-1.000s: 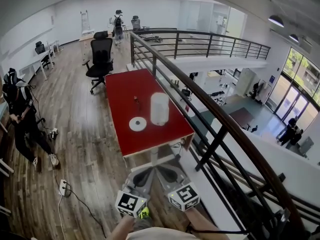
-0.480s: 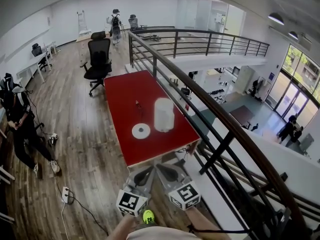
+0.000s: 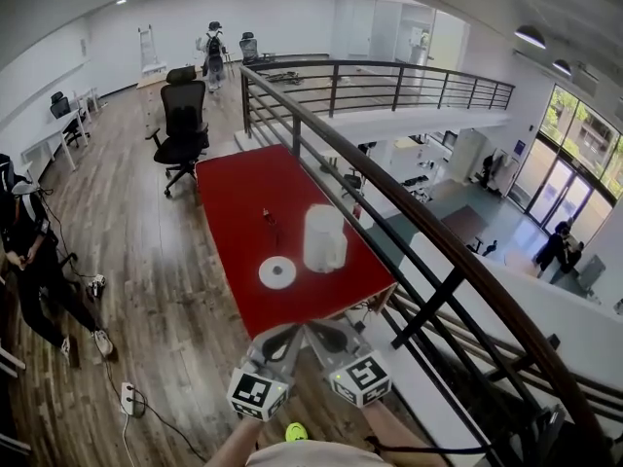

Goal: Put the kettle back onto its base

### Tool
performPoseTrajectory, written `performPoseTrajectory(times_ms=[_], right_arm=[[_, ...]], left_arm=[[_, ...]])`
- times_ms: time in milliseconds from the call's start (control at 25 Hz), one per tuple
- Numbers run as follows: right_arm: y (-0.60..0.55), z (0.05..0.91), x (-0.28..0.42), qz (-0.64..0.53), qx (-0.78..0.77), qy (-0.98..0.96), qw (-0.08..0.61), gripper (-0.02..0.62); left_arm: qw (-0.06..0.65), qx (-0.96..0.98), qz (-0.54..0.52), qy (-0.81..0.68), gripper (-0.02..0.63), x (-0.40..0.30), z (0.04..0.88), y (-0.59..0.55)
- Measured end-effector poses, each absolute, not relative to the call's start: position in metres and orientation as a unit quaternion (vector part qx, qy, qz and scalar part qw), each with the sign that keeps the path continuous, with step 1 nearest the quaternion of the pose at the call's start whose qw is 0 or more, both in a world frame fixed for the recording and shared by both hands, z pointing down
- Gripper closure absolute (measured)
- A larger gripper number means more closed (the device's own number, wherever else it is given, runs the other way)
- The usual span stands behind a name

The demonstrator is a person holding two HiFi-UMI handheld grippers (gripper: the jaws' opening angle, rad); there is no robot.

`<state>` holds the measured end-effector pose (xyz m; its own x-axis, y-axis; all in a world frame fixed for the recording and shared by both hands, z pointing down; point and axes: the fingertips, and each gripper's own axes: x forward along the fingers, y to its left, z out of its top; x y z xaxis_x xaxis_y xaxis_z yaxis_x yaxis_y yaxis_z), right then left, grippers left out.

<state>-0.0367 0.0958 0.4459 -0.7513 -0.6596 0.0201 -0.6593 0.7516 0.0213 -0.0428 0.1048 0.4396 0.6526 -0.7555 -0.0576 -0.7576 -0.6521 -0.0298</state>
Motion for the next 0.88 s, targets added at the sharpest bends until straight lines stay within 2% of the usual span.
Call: performPoseTrajectory(times_ms=[880], right_arm=[[0.032, 0.451, -0.052, -0.004, 0.353, -0.935, 0.025, 0.589]], left_arm=[[0.018, -0.905, 0.023, 0.423, 0.615, -0.058, 0.446, 0.041]])
